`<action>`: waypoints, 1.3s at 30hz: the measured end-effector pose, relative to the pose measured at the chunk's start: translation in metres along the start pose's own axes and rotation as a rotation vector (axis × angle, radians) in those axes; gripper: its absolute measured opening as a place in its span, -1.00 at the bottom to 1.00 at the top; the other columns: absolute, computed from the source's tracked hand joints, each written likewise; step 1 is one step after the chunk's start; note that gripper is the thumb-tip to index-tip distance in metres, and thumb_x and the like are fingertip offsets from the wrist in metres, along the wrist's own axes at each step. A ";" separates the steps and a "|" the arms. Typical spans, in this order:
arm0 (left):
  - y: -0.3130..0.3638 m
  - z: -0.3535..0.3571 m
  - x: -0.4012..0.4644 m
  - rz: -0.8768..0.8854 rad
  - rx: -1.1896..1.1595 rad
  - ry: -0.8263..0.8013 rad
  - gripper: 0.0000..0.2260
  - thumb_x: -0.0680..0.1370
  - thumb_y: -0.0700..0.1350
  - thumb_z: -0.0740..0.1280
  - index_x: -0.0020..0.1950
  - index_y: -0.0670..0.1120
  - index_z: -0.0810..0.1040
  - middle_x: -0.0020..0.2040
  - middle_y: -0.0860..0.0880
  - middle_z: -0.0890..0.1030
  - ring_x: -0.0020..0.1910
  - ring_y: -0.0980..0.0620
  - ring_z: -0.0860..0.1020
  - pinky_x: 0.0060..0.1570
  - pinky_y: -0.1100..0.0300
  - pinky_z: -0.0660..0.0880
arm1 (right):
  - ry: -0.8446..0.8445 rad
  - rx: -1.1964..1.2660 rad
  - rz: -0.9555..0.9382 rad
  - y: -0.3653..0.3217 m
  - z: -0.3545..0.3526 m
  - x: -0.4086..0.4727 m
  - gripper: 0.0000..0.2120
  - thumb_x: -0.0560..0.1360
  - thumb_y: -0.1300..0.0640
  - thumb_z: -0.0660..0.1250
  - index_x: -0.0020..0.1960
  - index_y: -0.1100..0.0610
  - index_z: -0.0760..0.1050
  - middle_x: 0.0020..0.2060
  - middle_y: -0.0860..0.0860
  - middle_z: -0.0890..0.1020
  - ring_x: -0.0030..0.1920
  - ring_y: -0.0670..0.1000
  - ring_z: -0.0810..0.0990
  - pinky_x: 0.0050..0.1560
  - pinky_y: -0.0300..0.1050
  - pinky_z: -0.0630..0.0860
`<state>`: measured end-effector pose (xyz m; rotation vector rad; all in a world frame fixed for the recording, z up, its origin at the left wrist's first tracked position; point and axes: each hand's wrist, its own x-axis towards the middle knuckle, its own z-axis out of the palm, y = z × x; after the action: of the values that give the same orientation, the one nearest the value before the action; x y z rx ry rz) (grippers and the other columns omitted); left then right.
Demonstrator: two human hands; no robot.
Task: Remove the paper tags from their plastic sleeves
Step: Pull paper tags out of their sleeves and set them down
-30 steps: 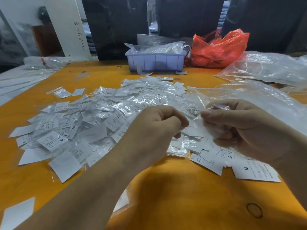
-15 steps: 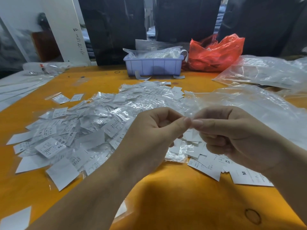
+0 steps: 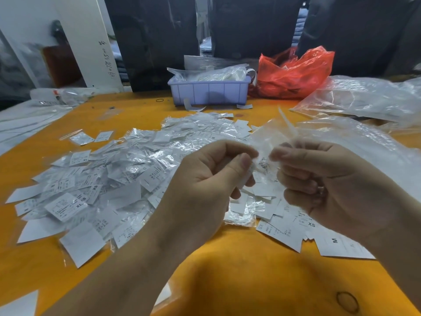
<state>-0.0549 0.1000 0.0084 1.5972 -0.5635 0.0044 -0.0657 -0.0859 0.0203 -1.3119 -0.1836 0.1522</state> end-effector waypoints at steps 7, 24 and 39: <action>0.001 0.005 -0.003 0.048 0.090 -0.007 -0.79 0.60 -0.09 0.29 0.19 0.14 0.45 -0.21 0.09 0.68 -0.30 0.19 0.61 -0.41 0.41 0.45 | 0.113 0.068 -0.046 -0.005 0.003 -0.002 -0.88 0.23 0.18 0.42 -0.27 0.14 0.51 -0.53 -0.06 0.26 -0.56 -0.11 0.15 -0.63 -0.33 0.09; -0.003 0.003 0.000 -0.046 -0.075 -0.001 -0.90 0.60 -0.14 0.28 0.02 -0.07 0.59 -0.29 -0.04 0.68 -0.41 0.07 0.58 -0.53 0.29 0.40 | 0.104 0.020 -0.014 0.000 0.006 -0.003 -0.90 0.27 0.17 0.42 -0.38 0.11 0.53 -0.53 -0.04 0.26 -0.57 -0.11 0.18 -0.64 -0.32 0.16; -0.004 0.003 -0.001 -0.074 -0.076 -0.004 -0.90 0.60 -0.13 0.28 0.00 -0.05 0.60 -0.29 -0.04 0.68 -0.41 0.06 0.57 -0.54 0.25 0.40 | 0.078 -0.001 -0.021 0.005 0.006 -0.001 -0.90 0.26 0.15 0.44 -0.40 0.07 0.56 -0.52 -0.03 0.25 -0.56 -0.11 0.16 -0.63 -0.32 0.18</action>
<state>-0.0554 0.0971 0.0041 1.5439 -0.5018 -0.0751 -0.0680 -0.0789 0.0175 -1.3144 -0.1312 0.0836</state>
